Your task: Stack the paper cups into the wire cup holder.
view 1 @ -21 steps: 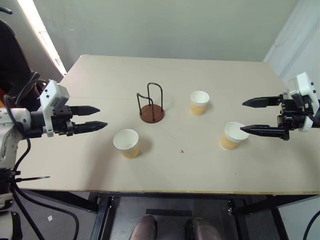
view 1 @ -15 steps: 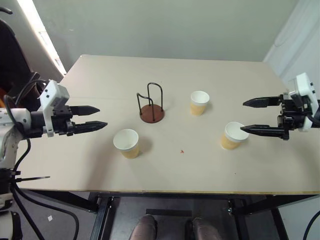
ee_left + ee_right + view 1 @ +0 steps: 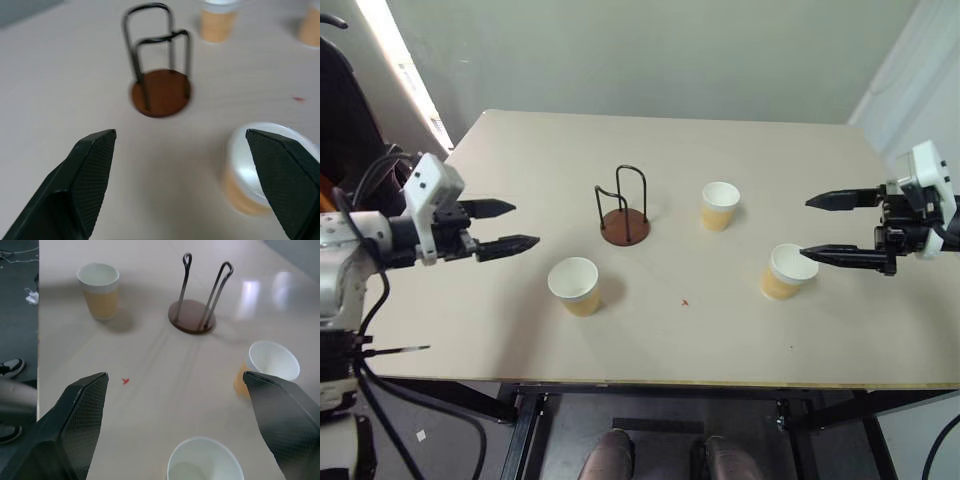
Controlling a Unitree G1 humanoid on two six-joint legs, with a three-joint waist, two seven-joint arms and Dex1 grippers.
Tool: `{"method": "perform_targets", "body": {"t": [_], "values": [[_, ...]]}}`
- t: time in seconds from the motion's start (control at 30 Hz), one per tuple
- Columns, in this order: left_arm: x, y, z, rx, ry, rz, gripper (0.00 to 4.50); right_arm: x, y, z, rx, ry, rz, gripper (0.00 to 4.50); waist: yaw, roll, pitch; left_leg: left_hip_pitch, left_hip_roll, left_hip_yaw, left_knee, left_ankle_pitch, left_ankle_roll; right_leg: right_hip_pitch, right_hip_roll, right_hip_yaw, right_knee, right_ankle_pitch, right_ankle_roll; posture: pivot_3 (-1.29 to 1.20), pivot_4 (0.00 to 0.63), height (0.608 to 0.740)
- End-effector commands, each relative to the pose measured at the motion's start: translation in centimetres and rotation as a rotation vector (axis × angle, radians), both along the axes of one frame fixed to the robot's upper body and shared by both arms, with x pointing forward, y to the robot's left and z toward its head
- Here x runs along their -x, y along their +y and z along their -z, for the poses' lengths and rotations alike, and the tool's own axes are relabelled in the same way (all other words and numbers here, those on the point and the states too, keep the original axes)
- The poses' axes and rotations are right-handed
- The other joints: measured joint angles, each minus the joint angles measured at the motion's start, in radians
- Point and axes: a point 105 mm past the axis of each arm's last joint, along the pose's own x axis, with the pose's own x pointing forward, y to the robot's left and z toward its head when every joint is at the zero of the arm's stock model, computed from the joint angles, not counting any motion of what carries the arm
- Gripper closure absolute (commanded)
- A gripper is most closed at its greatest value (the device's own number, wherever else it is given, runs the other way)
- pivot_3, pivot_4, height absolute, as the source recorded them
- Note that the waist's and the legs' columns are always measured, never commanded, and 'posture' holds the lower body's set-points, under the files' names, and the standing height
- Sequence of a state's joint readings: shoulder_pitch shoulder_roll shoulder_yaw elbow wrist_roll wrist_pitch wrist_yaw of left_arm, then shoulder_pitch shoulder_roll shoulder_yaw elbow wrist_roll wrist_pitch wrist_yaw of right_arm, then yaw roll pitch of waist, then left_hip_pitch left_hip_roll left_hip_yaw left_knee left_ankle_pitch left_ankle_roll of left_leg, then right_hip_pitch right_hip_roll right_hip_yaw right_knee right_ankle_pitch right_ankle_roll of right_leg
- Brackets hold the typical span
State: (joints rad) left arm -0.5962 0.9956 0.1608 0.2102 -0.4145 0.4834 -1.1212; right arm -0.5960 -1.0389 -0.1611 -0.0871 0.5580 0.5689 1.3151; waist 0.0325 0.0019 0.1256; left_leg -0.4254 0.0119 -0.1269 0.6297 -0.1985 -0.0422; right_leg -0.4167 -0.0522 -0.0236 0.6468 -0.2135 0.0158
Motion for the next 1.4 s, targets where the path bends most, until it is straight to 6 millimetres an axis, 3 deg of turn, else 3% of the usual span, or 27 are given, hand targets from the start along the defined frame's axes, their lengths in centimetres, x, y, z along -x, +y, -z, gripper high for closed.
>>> {"method": "perform_targets", "body": {"t": [0.03, 0.23, 0.4, 0.53, 0.8, 0.93, 1.23, 1.3, 1.4], "values": [[-2.8, -0.4, -0.6, -0.045, -0.092, -0.080, 0.04, -0.2, 1.8, -1.1, -0.016, -0.079, 0.001, 0.00, 0.001, 0.000, 0.000, 0.000, 0.000, 0.000, 0.000, 0.000, 0.000, 0.000, 0.000, 0.000, 0.000, 0.000, 0.000, 0.00, 0.150, 0.740], [-7.6, -2.5, 0.7, -0.079, -0.132, -0.166, 0.04, -0.3, 6.3, -0.3, -0.070, -0.100, -0.017, 0.00, 0.001, 0.000, 0.000, -0.001, 0.000, 0.000, 0.002, 0.003, 0.003, 0.000, 0.000, 0.000, -0.002, 0.007, 0.005, 0.00, 0.150, 0.740], [-10.2, -4.6, 1.9, -0.076, -0.111, -0.200, 0.04, -1.7, 8.3, -0.2, -0.120, -0.081, 0.087, 0.00, 0.001, 0.000, 0.000, -0.002, -0.001, 0.001, 0.002, 0.003, 0.004, 0.000, -0.001, 0.000, -0.003, 0.011, 0.011, 0.00, 0.150, 0.740], [-11.2, -6.1, 2.9, -0.068, -0.091, -0.210, 0.04, -2.9, 9.1, 0.0, -0.126, -0.083, 0.181, 0.00, 0.004, 0.000, 0.000, -0.003, -0.001, 0.001, 0.002, 0.003, 0.003, -0.001, -0.001, 0.000, -0.003, 0.011, 0.012, 0.00, 0.150, 0.740], [-12.4, -9.0, 4.3, -0.052, -0.062, -0.196, 0.04, -2.8, 9.8, 0.3, -0.151, -0.085, 0.218, 0.00, 0.013, 0.000, 0.000, -0.006, -0.002, 0.001, 0.002, 0.007, -0.004, -0.002, -0.001, 0.000, -0.005, 0.011, 0.013, 0.00, 0.150, 0.740], [-12.8, -9.2, 4.2, -0.057, -0.082, -0.232, 0.97, -2.7, 9.4, 0.7, -0.142, -0.079, 0.241, 0.00, 0.015, 0.000, 0.000, -0.006, -0.003, 0.001, 0.003, 0.007, -0.004, -0.002, -0.001, 0.000, -0.005, 0.011, 0.014, 0.00, 0.150, 0.740], [-12.5, -10.1, 3.6, -0.015, -0.075, -0.146, 4.35, -2.4, 8.7, 1.0, -0.124, -0.073, 0.258, 0.00, 0.016, -0.001, 0.000, -0.008, -0.005, 0.001, 0.004, 0.008, -0.003, -0.003, -0.001, 0.001, -0.004, 0.011, 0.016, 0.00, 0.150, 0.740], [-12.2, -10.4, 3.5, -0.012, -0.073, -0.108, 4.48, -1.8, 8.7, 1.4, -0.098, -0.057, 0.216, 0.00, 0.017, 0.000, 0.000, -0.009, -0.007, 0.000, 0.006, 0.008, -0.003, -0.003, 0.000, 0.001, -0.004, 0.010, 0.017, 0.00, 0.150, 0.740], [-11.5, -11.8, 3.2, -0.003, -0.057, 0.000, 4.48, 1.0, 8.4, 2.9, 0.001, 0.001, 0.062, 0.00, 0.020, -0.001, 0.001, -0.011, -0.009, -0.001, 0.007, 0.008, -0.002, -0.003, -0.001, 0.001, -0.004, 0.010, 0.019, 0.00, 0.150, 0.740]]}}
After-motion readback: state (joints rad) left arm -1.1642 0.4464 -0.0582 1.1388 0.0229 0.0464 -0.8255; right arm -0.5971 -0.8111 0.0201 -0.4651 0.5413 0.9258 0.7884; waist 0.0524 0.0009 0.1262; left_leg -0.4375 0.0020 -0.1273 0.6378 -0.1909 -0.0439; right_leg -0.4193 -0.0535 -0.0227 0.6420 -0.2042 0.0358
